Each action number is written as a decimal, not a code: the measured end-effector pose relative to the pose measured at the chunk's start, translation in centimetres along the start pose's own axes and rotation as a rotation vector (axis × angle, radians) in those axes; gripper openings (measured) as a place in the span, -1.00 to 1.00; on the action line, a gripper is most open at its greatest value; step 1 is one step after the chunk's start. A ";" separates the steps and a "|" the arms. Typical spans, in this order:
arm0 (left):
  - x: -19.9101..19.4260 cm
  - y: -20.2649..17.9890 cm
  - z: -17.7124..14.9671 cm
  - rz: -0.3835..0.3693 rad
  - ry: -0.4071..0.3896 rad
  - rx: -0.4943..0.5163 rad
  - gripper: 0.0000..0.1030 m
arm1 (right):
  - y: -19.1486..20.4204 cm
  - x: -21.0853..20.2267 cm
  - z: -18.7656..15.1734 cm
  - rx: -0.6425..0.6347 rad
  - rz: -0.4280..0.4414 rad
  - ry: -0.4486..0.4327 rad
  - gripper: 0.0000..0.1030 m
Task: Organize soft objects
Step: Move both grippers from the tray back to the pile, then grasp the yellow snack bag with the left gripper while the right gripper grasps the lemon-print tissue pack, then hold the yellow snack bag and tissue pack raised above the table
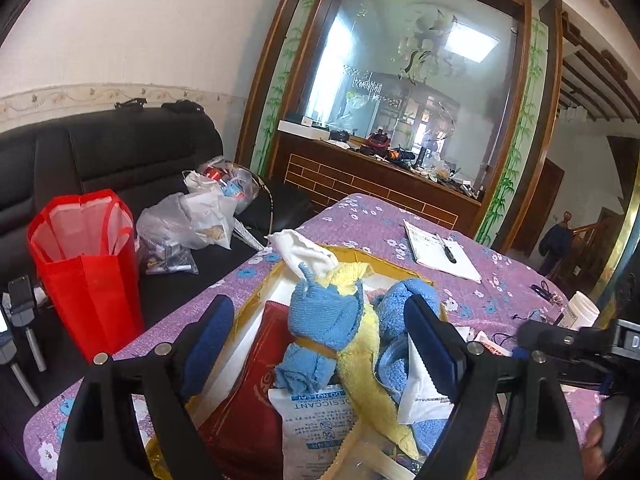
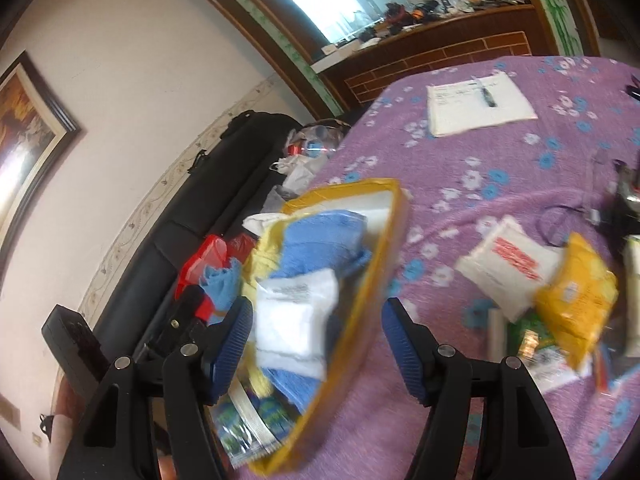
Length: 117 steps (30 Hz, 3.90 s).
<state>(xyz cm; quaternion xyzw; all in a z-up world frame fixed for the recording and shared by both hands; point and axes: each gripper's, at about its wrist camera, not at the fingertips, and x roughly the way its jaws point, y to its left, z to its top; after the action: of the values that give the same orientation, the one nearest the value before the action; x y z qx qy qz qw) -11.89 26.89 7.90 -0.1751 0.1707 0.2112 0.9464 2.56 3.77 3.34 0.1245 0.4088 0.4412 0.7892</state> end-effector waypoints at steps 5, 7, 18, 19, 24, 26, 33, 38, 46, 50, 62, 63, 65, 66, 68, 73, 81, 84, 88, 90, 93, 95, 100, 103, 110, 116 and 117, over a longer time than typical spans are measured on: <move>-0.5 -1.3 -0.2 0.029 -0.032 0.058 0.71 | -3.0 -3.8 0.0 0.010 -0.069 -0.012 0.40; -0.7 -2.1 -0.3 0.041 -0.043 0.092 0.71 | -4.7 -5.9 0.3 0.040 -0.073 -0.049 0.40; -3.8 -9.7 -2.4 -0.024 -0.037 0.277 0.77 | -17.2 -15.1 1.7 0.349 -0.213 -0.296 0.47; -4.0 -10.7 -2.5 -0.037 -0.030 0.297 0.79 | -17.7 -15.2 1.7 0.369 -0.215 -0.289 0.47; -4.1 -15.6 -3.6 -0.182 0.057 0.360 0.83 | -18.2 -13.3 1.9 0.361 -0.269 -0.183 0.47; -3.7 -17.0 -4.7 -0.213 0.091 0.374 0.83 | -17.5 -11.7 2.1 0.297 -0.324 -0.110 0.47; -1.0 -19.3 -7.4 -0.289 0.268 0.395 0.83 | -14.6 -7.4 1.0 0.039 -0.524 -0.018 0.50; 1.3 -20.4 -7.5 -0.344 0.405 0.408 0.83 | -14.0 -6.9 0.5 -0.049 -0.602 0.011 0.04; 7.2 -24.6 -6.5 -0.377 0.578 0.473 0.83 | -16.0 -10.5 1.7 0.128 -0.472 -0.090 0.02; 10.9 -26.1 -7.5 -0.362 0.685 0.470 0.83 | -16.1 -10.8 1.8 0.139 -0.461 -0.096 0.02; 10.9 -26.9 -9.2 -0.336 0.572 0.487 -0.12 | -16.0 -10.9 1.8 0.148 -0.454 -0.095 0.03; 11.0 -26.8 -9.0 -0.345 0.570 0.475 -0.13 | -15.9 -10.9 1.8 0.146 -0.454 -0.095 0.03; 10.9 -26.0 -8.2 -0.360 0.555 0.438 -0.13 | -15.7 -10.9 1.7 0.141 -0.454 -0.098 0.03; 11.1 -25.9 -7.9 -0.355 0.548 0.430 -0.13 | -15.6 -10.9 1.7 0.139 -0.453 -0.099 0.03; 11.3 -25.2 -7.4 -0.353 0.541 0.403 -0.13 | -15.2 -10.8 1.6 0.130 -0.450 -0.099 0.03; 11.4 -24.1 -6.4 -0.383 0.541 0.349 -0.13 | -13.3 -11.1 1.5 0.062 -0.425 -0.146 0.03; 10.8 -23.5 -4.8 -0.371 0.467 0.330 -0.13 | -11.3 -10.7 1.2 0.000 -0.390 -0.165 0.03; 10.7 -23.4 -4.6 -0.368 0.459 0.329 -0.13 | -11.5 -10.4 1.2 0.006 -0.390 -0.157 0.03; 10.6 -23.6 -4.7 -0.370 0.453 0.337 -0.13 | -11.5 -10.4 1.2 0.003 -0.387 -0.159 0.03; 10.6 -23.7 -4.8 -0.370 0.451 0.345 -0.13 | -11.5 -10.3 1.2 -0.001 -0.390 -0.163 0.03; 10.5 -23.8 -4.9 -0.372 0.455 0.348 -0.13 | -11.6 -10.2 1.2 0.004 -0.394 -0.162 0.03; 10.5 -23.9 -4.9 -0.373 0.455 0.351 -0.13 | -11.7 -10.2 1.2 0.005 -0.395 -0.163 0.03; 10.3 -24.0 -4.9 -0.379 0.451 0.353 -0.13 | -11.8 -10.1 1.3 0.003 -0.393 -0.163 0.03; 10.1 -24.0 -4.8 -0.382 0.442 0.351 -0.13 | -11.8 -10.3 1.3 0.004 -0.392 -0.167 0.03; 9.6 -24.0 -4.5 -0.391 0.429 0.347 -0.13 | -11.7 -10.6 1.3 0.007 -0.389 -0.180 0.03; 9.4 -24.0 -4.3 -0.395 0.418 0.346 -0.13 | -11.8 -10.6 1.2 0.018 -0.383 -0.179 0.03; 9.4 -24.0 -4.3 -0.396 0.417 0.344 -0.13 | -11.8 -10.6 1.2 0.018 -0.381 -0.179 0.03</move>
<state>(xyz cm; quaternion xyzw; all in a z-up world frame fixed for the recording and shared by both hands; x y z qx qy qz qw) 6.05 7.96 6.62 -0.0822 0.3567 -0.0488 0.9293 7.57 -11.29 3.22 0.0907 0.3573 0.2676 0.8902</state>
